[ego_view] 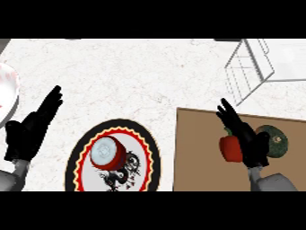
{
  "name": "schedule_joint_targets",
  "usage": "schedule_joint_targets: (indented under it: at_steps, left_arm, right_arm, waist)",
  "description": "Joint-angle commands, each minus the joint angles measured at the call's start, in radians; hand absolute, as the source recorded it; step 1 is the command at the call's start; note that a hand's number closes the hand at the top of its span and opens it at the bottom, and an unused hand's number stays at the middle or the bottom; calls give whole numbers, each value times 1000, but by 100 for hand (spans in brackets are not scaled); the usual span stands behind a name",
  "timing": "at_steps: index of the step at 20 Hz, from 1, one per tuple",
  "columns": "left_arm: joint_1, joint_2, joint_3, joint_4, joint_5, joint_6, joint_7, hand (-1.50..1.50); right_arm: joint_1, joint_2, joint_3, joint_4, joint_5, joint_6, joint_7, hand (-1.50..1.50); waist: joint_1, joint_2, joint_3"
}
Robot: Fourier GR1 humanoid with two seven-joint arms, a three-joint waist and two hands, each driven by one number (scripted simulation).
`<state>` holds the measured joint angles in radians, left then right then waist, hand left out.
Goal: Pick the bell pepper from the tray and place it in the tiered shelf
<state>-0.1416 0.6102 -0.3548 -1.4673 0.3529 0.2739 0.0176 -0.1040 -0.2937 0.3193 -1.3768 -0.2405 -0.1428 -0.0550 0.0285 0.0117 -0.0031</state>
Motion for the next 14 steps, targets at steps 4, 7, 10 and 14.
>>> schedule_joint_targets:
  at_steps: [4, 7, 10, 14]
  left_arm:
    - [-31, -62, 11, -6, -51, 36, -39, 0]
    - [-16, -97, -10, 6, -35, 46, -29, 0]
    - [-33, -89, 0, -12, -39, 46, -35, 0]
    - [-74, -149, -17, 25, -59, 68, -42, 0]
  right_arm:
    - [-64, -116, -197, -162, -21, -120, 152, -150]
    - [-58, 180, -310, -223, -314, -180, 74, -150]
    - [83, -273, -279, -12, 196, -315, 123, 150]
    - [106, -86, -386, -45, 221, -635, 27, -150]
  waist:
    - [-45, -17, 1]
    - [-119, -47, 44]
    - [-119, -1, -20]
    - [-82, -11, 2]
